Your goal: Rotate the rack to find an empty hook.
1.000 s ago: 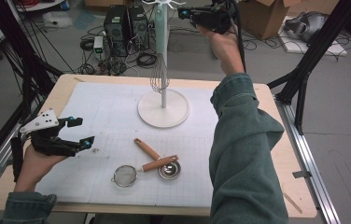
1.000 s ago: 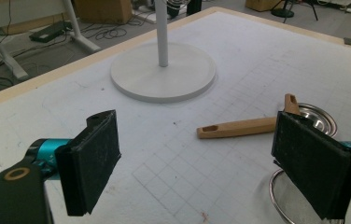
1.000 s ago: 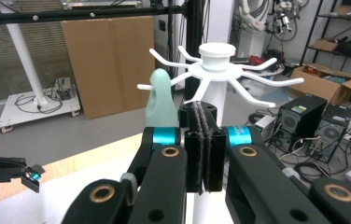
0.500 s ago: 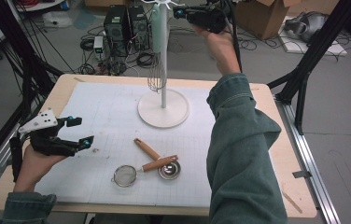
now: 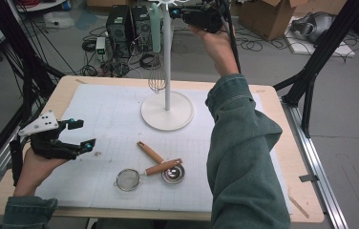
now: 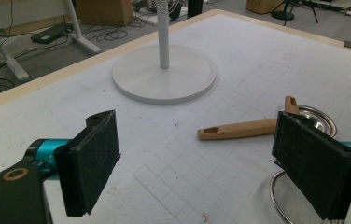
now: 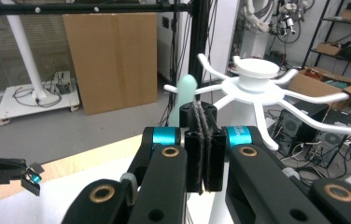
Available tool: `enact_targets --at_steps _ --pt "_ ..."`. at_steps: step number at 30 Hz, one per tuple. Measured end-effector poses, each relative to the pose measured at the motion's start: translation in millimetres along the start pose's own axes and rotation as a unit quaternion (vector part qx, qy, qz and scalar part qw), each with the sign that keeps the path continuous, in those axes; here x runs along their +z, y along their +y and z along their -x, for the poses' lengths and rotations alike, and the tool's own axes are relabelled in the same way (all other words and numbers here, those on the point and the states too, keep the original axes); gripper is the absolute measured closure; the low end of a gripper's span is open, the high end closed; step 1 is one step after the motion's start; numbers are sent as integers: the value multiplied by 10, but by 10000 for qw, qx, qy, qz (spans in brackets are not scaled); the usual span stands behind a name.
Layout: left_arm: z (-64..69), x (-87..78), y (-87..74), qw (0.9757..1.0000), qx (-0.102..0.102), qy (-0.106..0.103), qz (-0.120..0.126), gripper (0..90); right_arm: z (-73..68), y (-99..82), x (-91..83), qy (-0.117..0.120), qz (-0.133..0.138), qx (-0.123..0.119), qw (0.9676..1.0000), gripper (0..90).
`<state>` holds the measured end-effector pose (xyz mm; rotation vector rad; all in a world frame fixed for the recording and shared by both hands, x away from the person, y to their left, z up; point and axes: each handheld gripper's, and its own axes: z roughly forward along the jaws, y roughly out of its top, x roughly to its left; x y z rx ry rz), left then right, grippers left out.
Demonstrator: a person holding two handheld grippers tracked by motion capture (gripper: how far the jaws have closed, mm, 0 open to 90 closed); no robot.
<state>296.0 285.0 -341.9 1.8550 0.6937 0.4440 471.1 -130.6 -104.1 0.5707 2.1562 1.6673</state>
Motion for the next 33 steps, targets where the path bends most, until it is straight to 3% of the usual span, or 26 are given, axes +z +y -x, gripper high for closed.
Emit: enact_targets --at_steps 8,20,26,33 --pt "-5 4 -6 10000 -31 -2 12 152 -28 -18 -33 58 23 5 10000 895" --pt "-30 21 -32 10000 -58 7 -38 150 -145 -222 -315 302 60 142 9994 536" --pt "-20 43 -31 10000 -45 -23 -57 150 -216 -438 -412 348 -91 256 9990 439" --pt "-32 51 -38 9999 -76 -18 -74 148 -332 -733 -509 464 -254 362 9979 392"
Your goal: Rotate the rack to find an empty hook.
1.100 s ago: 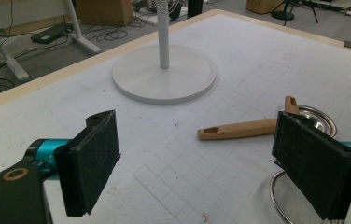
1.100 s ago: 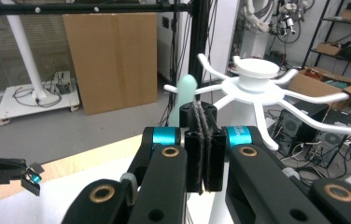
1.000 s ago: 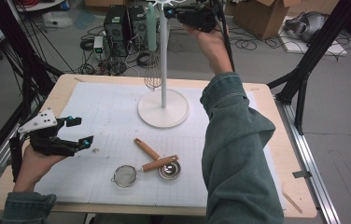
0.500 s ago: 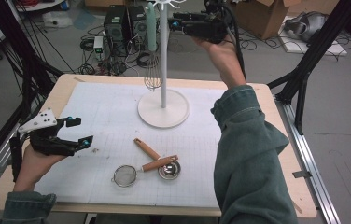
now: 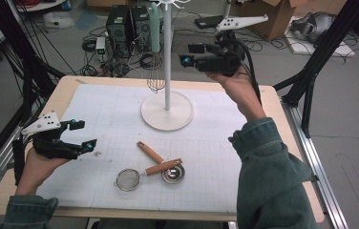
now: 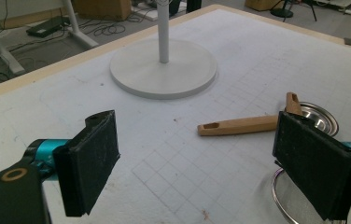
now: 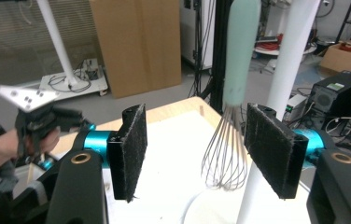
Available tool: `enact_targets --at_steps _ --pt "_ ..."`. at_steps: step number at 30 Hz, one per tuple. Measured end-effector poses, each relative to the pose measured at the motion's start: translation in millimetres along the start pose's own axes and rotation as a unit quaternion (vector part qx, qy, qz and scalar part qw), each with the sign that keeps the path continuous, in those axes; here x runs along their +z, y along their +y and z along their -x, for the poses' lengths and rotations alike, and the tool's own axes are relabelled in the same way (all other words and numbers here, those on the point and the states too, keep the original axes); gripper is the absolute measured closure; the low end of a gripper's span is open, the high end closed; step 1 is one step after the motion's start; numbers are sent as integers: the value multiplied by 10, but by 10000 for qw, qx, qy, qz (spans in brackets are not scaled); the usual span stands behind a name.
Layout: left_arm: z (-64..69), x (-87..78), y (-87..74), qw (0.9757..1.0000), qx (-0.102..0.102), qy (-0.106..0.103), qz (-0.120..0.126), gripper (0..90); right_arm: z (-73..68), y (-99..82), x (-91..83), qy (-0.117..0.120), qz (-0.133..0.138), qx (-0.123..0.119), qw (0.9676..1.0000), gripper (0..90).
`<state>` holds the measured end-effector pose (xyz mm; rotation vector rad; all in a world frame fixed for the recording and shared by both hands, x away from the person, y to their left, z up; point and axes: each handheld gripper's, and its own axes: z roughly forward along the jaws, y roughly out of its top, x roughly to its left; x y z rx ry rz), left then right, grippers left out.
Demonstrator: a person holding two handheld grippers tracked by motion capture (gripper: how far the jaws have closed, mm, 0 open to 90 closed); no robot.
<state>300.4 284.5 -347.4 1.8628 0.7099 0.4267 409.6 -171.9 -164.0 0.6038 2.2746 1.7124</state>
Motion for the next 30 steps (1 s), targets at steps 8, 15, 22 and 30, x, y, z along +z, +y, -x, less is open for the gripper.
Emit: enact_targets --at_steps 8,15,22,30 --pt "7 23 -3 10000 15 -27 -45 148 -69 -286 -81 113 -106 65 9999 378" --pt "9 18 2 10000 44 -20 -51 148 -99 -481 -103 106 -139 147 9997 350" --pt "14 26 0 10000 24 -31 -51 148 -167 -627 -130 146 -92 211 9996 339" --pt "30 39 10 9999 68 -28 -80 121 -163 -904 -175 100 -156 403 9990 309"
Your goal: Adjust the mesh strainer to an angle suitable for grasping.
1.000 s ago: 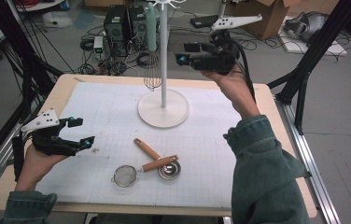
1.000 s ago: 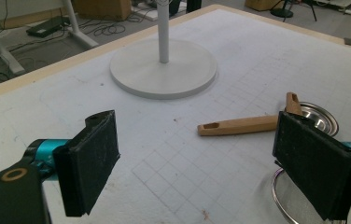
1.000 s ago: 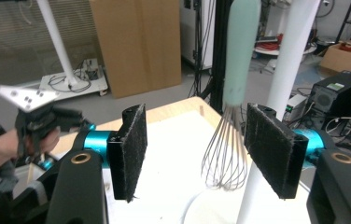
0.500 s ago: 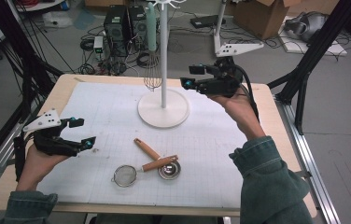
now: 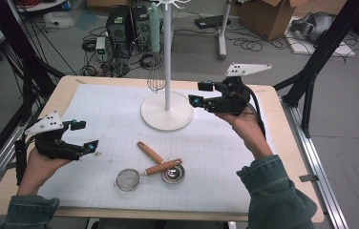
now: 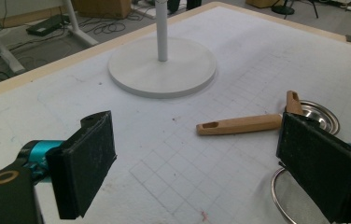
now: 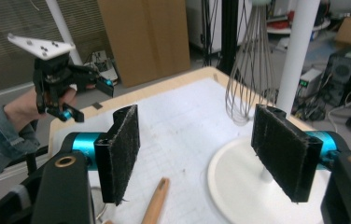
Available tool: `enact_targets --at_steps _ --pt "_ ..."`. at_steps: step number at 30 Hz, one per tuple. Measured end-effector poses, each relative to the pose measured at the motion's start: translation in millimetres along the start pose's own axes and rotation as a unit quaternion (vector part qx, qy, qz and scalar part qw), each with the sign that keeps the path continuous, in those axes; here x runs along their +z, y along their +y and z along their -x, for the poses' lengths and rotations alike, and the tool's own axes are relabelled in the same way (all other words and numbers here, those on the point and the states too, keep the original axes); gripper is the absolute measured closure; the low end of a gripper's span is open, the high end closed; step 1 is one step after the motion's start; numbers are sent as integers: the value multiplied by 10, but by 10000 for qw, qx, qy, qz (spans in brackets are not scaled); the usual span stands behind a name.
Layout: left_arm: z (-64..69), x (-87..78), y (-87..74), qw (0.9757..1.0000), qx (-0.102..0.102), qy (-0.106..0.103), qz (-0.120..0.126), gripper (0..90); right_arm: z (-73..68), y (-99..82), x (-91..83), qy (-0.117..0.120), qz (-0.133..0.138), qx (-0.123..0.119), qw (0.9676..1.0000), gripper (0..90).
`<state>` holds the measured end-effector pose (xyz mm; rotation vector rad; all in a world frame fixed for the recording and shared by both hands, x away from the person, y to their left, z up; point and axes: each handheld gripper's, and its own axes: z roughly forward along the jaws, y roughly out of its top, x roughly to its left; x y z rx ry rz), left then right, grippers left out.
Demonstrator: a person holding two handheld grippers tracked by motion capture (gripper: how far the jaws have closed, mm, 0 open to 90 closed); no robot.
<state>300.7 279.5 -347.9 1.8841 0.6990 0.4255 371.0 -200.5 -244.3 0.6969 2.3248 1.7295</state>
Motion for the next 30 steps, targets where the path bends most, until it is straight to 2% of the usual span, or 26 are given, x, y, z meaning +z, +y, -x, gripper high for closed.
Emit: enact_targets --at_steps 13,24,30 --pt "82 135 0 9997 34 -203 -96 121 -38 -369 -56 -151 -196 96 9996 288" --pt "249 330 37 9982 87 -561 -167 122 -66 -786 -271 -478 -264 226 9983 242" --pt "344 458 56 9974 185 -632 -296 127 -88 -959 -352 -553 -263 242 9978 239"
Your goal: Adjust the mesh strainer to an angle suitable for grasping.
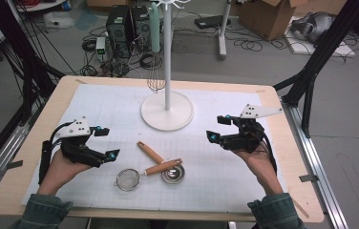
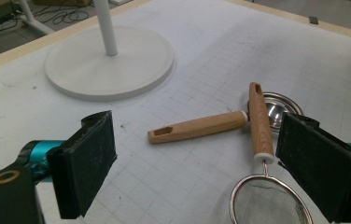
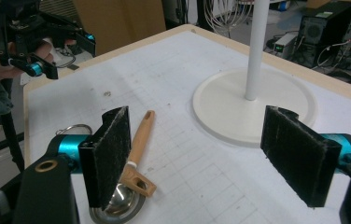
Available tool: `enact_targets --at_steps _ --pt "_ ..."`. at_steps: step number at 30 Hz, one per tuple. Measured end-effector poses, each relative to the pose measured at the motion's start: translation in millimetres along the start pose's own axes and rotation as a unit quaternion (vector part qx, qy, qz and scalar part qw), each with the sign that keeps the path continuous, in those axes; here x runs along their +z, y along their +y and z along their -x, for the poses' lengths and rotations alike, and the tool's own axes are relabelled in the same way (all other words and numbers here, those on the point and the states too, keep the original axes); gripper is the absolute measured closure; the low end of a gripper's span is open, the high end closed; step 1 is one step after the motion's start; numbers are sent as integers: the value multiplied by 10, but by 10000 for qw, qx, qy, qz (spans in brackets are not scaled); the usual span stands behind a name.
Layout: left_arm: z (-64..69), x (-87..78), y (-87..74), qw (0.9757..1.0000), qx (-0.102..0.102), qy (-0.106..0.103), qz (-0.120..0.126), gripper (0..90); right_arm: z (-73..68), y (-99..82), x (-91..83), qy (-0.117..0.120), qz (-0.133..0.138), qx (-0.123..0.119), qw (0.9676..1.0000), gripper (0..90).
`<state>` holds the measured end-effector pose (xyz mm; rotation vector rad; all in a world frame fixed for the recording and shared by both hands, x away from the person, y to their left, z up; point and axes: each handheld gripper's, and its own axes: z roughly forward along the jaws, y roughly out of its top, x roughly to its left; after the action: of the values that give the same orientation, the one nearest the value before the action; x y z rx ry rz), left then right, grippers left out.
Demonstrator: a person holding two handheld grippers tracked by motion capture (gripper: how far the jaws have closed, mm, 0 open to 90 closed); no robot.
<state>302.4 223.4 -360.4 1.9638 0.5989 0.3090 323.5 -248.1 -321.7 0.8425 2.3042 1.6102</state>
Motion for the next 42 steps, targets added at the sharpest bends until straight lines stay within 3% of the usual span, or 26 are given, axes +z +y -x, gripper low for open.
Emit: enact_targets --at_steps 8,20,34,42 --pt "119 141 60 9999 97 -65 -77 154 69 -111 -42 17 93 61 9999 237" --pt "191 286 119 9992 237 -206 -252 194 107 -217 -150 -87 129 49 9999 236" --pt "257 419 85 9977 351 -399 -414 249 95 -313 -139 -150 27 58 9999 236" --pt "292 480 27 9960 450 -523 -576 329 104 -363 -104 -158 -32 65 9998 236"
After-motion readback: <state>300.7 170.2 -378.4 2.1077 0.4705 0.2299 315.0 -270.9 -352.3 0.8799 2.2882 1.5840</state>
